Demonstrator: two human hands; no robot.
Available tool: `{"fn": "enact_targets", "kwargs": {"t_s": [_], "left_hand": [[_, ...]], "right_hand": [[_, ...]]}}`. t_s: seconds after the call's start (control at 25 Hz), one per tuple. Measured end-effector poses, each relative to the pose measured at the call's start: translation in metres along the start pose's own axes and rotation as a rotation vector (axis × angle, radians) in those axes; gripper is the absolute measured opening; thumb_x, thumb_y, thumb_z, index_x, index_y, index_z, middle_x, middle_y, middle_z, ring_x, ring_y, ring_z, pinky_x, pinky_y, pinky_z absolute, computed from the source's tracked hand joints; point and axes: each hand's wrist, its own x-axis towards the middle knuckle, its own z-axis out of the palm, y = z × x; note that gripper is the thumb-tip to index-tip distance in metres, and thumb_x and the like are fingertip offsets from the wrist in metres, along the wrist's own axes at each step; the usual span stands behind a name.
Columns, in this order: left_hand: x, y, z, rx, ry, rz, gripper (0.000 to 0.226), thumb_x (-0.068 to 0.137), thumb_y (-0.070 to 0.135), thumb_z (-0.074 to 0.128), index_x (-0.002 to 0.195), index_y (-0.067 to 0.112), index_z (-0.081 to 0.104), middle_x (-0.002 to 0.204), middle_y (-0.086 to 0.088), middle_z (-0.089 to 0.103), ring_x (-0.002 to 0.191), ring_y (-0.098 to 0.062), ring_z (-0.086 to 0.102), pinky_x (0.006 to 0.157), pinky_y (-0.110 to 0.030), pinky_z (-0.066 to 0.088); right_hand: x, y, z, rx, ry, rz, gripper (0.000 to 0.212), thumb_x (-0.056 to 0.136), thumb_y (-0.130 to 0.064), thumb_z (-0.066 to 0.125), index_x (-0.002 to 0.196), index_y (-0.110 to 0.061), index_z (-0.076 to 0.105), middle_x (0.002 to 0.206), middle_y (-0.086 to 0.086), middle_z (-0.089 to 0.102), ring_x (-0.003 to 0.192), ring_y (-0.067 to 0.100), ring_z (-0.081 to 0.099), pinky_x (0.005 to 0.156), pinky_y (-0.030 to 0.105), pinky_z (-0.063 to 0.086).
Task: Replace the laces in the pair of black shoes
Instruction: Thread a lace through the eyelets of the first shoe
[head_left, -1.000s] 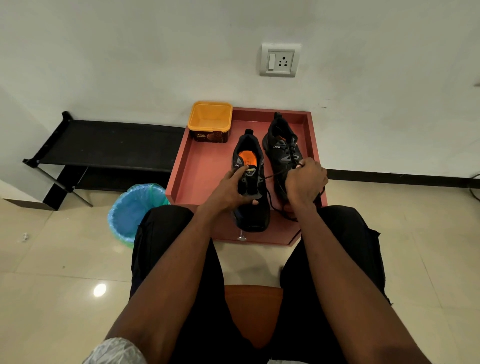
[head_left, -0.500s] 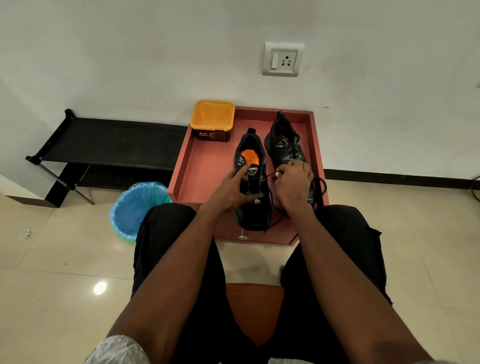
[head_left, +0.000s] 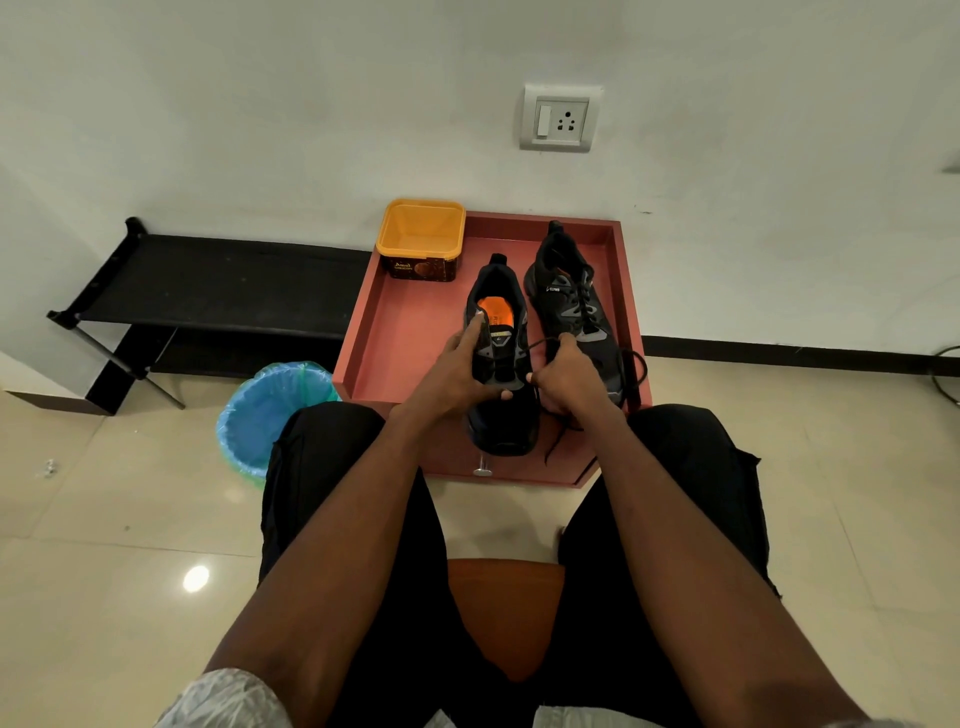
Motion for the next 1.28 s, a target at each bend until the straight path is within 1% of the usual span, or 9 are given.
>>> {"fn": "enact_targets", "kwargs": {"t_s": [0.16,0.32,0.4,0.52,0.68,0.84,1.04,1.12,1.28], "left_hand": [[-0.008,0.006,-0.013,-0.132,0.171,-0.096,0.091,0.081,0.013,0.078,0.153,0.013,0.023,0.151,-0.016,0.036,0.137,-0.03,0.039,0.107,-0.038,0.041],[-0.011,-0.003,-0.023,-0.233,0.308,-0.29,0.04,0.088,0.014,0.067,0.125,0.011,0.053,0.108,-0.009,0.061,0.098,-0.024,0.062,0.084,-0.04,0.053],[-0.015,-0.002,-0.025,-0.35,0.236,-0.327,0.012,0.089,0.01,0.065,0.098,0.009,0.057,0.089,-0.007,0.063,0.081,-0.021,0.063,0.069,-0.034,0.053],[-0.024,0.007,-0.025,-0.481,0.044,-0.371,0.008,0.091,0.006,0.063,0.086,0.009,0.058,0.081,-0.011,0.061,0.068,-0.016,0.058,0.062,-0.028,0.049],[-0.03,0.011,-0.027,-0.611,-0.05,-0.418,0.013,0.094,-0.001,0.053,0.1,0.005,0.063,0.094,-0.015,0.068,0.077,-0.018,0.064,0.072,-0.03,0.052],[-0.029,0.016,-0.027,-1.008,-0.263,-0.269,0.035,0.091,-0.009,0.046,0.12,0.006,0.059,0.113,-0.015,0.071,0.104,-0.024,0.067,0.103,-0.039,0.045],[-0.034,0.02,-0.033,-1.152,-0.368,-0.098,0.044,0.089,-0.003,0.051,0.134,0.0,0.05,0.102,-0.016,0.069,0.095,-0.027,0.068,0.1,-0.037,0.049],[-0.033,0.017,-0.042,-1.166,-0.249,-0.084,0.044,0.091,0.003,0.054,0.134,-0.001,0.049,0.087,-0.008,0.066,0.08,-0.021,0.065,0.087,-0.036,0.054],[-0.027,0.007,-0.055,-1.223,0.092,-0.154,0.021,0.096,0.007,0.05,0.116,0.007,0.057,0.074,0.0,0.057,0.057,-0.009,0.05,0.053,-0.023,0.042]], "right_hand": [[-0.003,0.003,-0.009,0.149,-0.034,0.027,0.057,0.087,-0.011,0.059,0.137,-0.006,0.034,0.094,0.016,0.068,0.076,0.027,0.064,0.071,0.041,0.052],[-0.009,0.003,-0.006,-0.028,0.166,-0.058,0.035,0.089,-0.026,0.066,0.113,-0.008,0.048,0.103,0.015,0.063,0.097,0.036,0.062,0.081,0.043,0.05],[-0.009,0.004,0.002,-0.062,0.034,-0.02,0.044,0.086,-0.029,0.073,0.115,-0.005,0.05,0.117,0.019,0.062,0.109,0.038,0.059,0.083,0.04,0.046],[-0.01,0.002,0.007,-0.128,0.021,-0.005,0.047,0.086,-0.017,0.068,0.124,-0.003,0.045,0.119,0.021,0.06,0.108,0.039,0.059,0.085,0.041,0.047],[-0.023,-0.016,-0.013,0.448,-0.215,-0.025,0.033,0.091,-0.005,0.057,0.123,-0.008,0.048,0.088,0.016,0.068,0.056,0.016,0.053,0.048,0.026,0.043],[-0.039,-0.031,-0.034,0.715,-0.459,-0.277,0.031,0.097,0.003,0.051,0.127,0.001,0.058,0.118,0.015,0.071,0.049,0.011,0.051,0.045,0.019,0.042],[-0.046,-0.035,-0.035,0.713,-0.154,-0.339,0.018,0.095,-0.005,0.062,0.111,0.002,0.067,0.089,0.008,0.074,0.038,0.001,0.048,0.038,0.014,0.034],[-0.035,-0.027,-0.036,0.728,0.036,-0.263,0.01,0.093,-0.011,0.067,0.099,-0.006,0.072,0.075,-0.002,0.072,0.035,0.004,0.039,0.038,0.018,0.031],[-0.015,-0.011,-0.04,0.985,0.213,0.082,0.004,0.092,-0.01,0.066,0.095,-0.009,0.068,0.083,0.004,0.076,0.038,0.007,0.038,0.042,0.02,0.034]]}}
